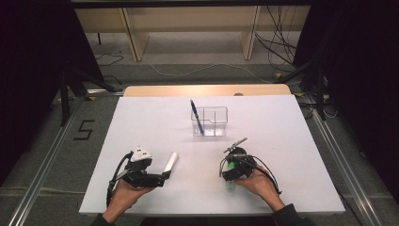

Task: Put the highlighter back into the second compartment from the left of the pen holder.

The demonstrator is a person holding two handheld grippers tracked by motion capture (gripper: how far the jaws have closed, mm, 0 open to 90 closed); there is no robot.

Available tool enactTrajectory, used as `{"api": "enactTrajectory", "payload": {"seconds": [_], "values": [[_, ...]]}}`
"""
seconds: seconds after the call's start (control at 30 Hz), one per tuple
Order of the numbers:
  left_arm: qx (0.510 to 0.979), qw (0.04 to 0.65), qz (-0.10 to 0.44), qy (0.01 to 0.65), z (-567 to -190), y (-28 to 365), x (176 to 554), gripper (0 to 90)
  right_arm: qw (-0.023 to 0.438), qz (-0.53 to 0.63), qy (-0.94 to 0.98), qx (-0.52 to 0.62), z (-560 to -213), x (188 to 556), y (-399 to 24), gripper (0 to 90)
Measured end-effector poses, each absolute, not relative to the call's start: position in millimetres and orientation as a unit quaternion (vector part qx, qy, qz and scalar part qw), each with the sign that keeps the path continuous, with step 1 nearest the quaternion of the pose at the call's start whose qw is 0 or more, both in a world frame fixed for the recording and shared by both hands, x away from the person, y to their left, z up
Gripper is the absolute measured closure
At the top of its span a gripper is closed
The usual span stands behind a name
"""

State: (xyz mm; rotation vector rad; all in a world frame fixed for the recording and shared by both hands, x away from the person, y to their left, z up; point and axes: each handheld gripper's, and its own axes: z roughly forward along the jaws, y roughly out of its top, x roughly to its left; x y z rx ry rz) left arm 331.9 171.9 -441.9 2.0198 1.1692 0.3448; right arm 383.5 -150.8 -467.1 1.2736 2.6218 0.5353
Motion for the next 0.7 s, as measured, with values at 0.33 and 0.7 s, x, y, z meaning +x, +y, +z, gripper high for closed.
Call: {"api": "enactTrajectory", "payload": {"seconds": [0.33, 0.7], "values": [[0.794, 0.379, 0.132, 0.456, -442, 171, 332, 13.4, 0.078, 0.165, 0.886, 0.426, -463, 391, -155, 49.5], [0.795, 0.378, 0.134, 0.454, -443, 170, 332, 13.4, 0.067, 0.146, 0.894, 0.419, -460, 400, -158, 61.7]]}}
